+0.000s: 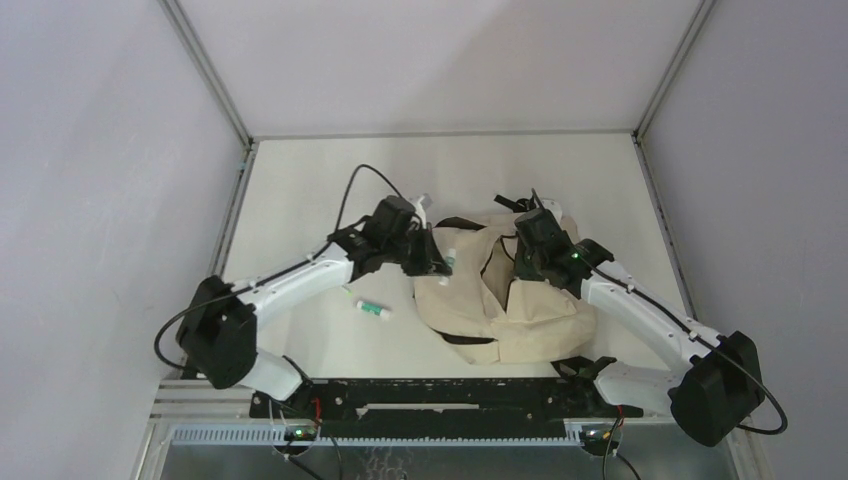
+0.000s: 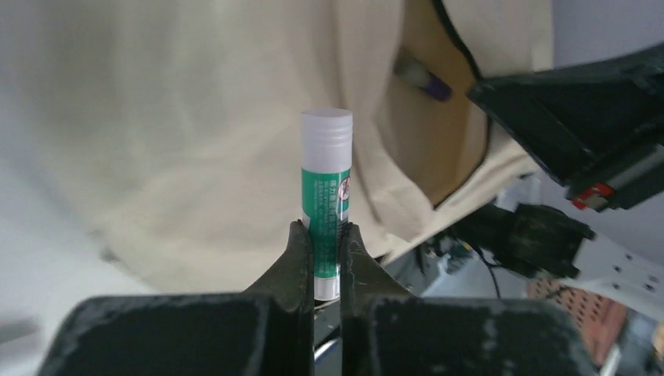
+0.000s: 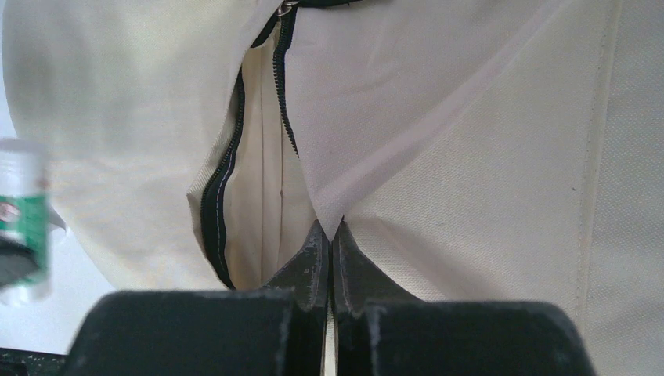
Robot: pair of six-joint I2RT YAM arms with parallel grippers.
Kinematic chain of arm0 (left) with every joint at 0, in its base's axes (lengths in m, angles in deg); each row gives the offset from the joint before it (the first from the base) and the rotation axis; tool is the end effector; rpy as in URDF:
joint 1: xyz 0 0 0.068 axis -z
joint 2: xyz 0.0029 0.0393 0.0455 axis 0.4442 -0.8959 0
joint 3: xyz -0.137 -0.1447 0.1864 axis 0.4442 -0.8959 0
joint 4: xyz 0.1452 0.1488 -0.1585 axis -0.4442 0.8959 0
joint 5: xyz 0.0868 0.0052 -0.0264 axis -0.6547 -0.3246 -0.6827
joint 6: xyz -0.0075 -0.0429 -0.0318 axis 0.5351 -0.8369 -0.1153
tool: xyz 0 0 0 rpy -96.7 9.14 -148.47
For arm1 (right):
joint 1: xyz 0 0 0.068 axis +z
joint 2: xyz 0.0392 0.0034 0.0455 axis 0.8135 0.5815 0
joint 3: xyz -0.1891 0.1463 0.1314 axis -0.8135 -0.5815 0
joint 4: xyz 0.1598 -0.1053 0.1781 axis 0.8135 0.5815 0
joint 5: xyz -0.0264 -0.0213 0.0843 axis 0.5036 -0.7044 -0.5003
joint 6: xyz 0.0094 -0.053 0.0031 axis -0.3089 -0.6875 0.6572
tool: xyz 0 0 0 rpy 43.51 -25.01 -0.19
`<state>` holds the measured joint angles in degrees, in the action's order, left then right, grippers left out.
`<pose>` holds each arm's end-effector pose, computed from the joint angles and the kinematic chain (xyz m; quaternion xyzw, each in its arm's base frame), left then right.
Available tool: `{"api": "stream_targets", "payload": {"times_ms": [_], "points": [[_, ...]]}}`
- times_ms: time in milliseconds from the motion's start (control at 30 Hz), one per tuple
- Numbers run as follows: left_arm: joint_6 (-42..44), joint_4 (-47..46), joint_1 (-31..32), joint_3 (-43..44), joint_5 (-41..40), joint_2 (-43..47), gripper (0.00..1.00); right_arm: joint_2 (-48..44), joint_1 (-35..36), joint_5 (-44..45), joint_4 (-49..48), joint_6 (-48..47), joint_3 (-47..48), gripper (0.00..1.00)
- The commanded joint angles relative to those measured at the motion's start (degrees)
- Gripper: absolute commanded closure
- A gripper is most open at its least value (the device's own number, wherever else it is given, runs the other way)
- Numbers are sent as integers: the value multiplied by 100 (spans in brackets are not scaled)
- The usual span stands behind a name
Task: Pack the student bag
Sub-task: Place the stationery in the student bag.
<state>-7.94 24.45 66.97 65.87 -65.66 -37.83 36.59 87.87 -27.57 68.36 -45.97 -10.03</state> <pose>0.2316 -0.2107 0.2534 0.0402 0.9108 -0.3509 0.2139 0.1954 0.1194 0.2590 0.0036 0.9481 0.0642 0.3113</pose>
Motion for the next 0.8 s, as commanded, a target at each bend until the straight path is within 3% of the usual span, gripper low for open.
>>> {"api": "stream_targets", "payload": {"times_ms": [0,233,367,467,533,633,767], "points": [[-598,-762,337,757,1046,-478,100,-204,-3,-182,-518,64,70,100],[-830,-971,710,1517,1088,-1201,100,-290,5,-131,-395,46,70,100],[-929,-1225,745,1736,1336,-1591,79,-318,14,-94,-375,44,58,100],[-1011,-1315,762,1810,1420,-1778,48,-348,14,-89,-388,44,26,100],[-1008,-1318,758,1762,1380,-1765,42,-356,16,-52,-357,58,11,100],[-920,-1211,747,1567,1104,-1573,46,-400,14,-32,-352,54,-32,100],[-733,-994,677,1291,747,-1178,60,-415,14,-30,-354,76,-61,100]]}}
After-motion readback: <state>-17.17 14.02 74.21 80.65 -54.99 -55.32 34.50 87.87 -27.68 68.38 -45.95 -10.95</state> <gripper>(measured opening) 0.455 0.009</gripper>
